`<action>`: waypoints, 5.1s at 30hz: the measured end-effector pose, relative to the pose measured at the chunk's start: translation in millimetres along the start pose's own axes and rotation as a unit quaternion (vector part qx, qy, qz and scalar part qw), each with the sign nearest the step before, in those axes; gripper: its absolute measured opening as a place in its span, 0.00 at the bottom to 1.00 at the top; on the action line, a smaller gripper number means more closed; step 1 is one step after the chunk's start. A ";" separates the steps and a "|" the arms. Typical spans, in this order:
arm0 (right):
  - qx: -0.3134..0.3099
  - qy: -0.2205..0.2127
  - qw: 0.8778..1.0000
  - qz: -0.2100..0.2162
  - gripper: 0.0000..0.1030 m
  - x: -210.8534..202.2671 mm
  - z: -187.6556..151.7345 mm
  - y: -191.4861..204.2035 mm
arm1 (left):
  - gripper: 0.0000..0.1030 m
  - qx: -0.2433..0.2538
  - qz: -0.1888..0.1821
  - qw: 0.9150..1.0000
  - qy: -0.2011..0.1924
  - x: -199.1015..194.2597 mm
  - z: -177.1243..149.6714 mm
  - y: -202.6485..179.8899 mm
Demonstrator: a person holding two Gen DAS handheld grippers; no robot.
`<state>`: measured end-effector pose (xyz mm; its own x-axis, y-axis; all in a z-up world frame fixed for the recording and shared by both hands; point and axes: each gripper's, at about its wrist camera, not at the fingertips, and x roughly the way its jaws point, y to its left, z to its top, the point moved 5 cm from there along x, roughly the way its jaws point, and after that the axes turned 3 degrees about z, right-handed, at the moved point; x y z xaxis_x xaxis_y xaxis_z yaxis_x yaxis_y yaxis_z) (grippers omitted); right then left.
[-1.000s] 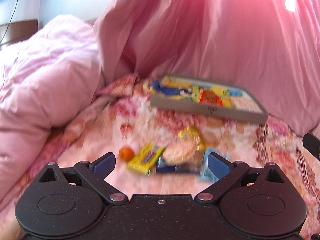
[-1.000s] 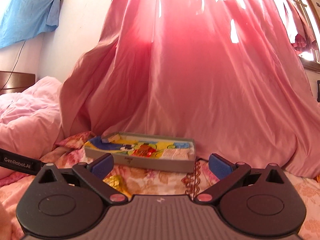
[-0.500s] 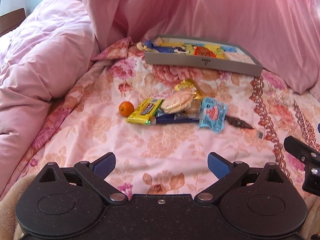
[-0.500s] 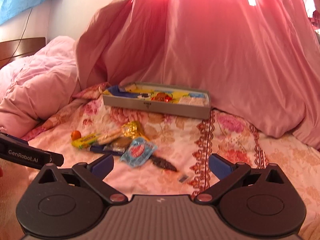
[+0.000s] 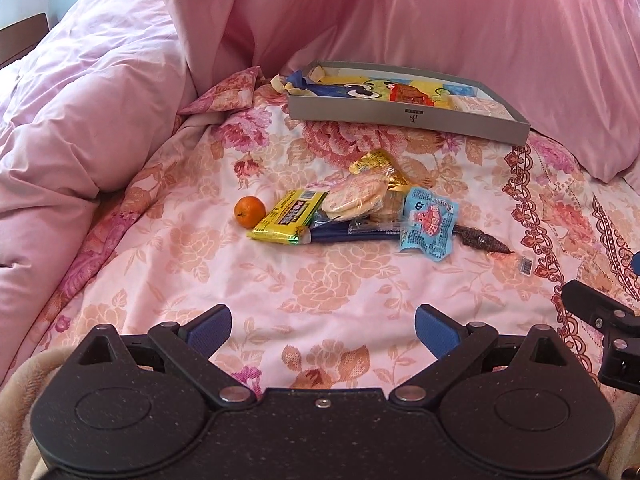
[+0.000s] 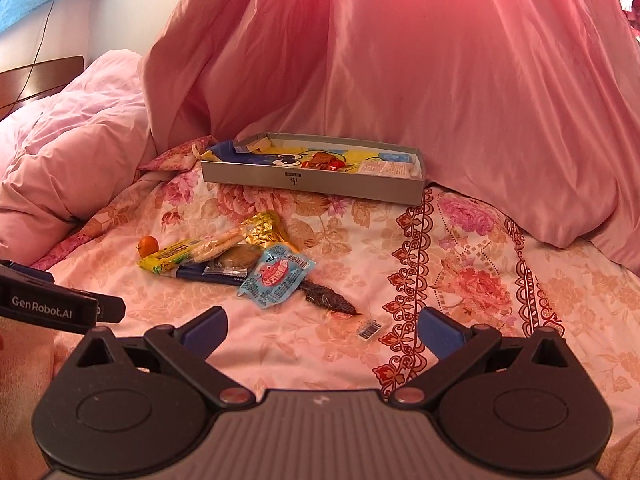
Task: Organize snacks
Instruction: 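Pull both tools back from the tray toward the remaining snacks, then lower the left tool onto the blue candy packet, then close the left gripper on the blue candy packet while the right tool approaches the dark jerky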
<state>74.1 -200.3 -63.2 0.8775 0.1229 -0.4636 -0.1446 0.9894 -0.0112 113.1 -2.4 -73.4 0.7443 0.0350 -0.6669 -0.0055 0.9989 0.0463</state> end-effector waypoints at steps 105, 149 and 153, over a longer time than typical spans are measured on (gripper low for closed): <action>-0.114 0.166 0.970 0.133 0.50 183.4 4.7 -86.2 | 0.61 0.147 -0.120 0.980 0.062 145.6 36.2 -112.9; -0.273 0.105 0.956 0.036 0.50 132.3 -27.8 -18.4 | 0.59 0.107 -0.101 0.985 0.088 124.8 24.2 -96.5; -0.292 0.093 0.952 0.022 0.50 131.0 -29.2 -14.7 | 0.59 0.097 -0.102 0.986 0.084 122.9 25.5 -93.0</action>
<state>177.8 -200.9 -149.7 0.7761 0.0941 -0.6235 -0.4572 0.7650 -0.4536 222.2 -91.7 -140.7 0.5953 -0.1445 -0.7904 0.2725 0.9617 0.0294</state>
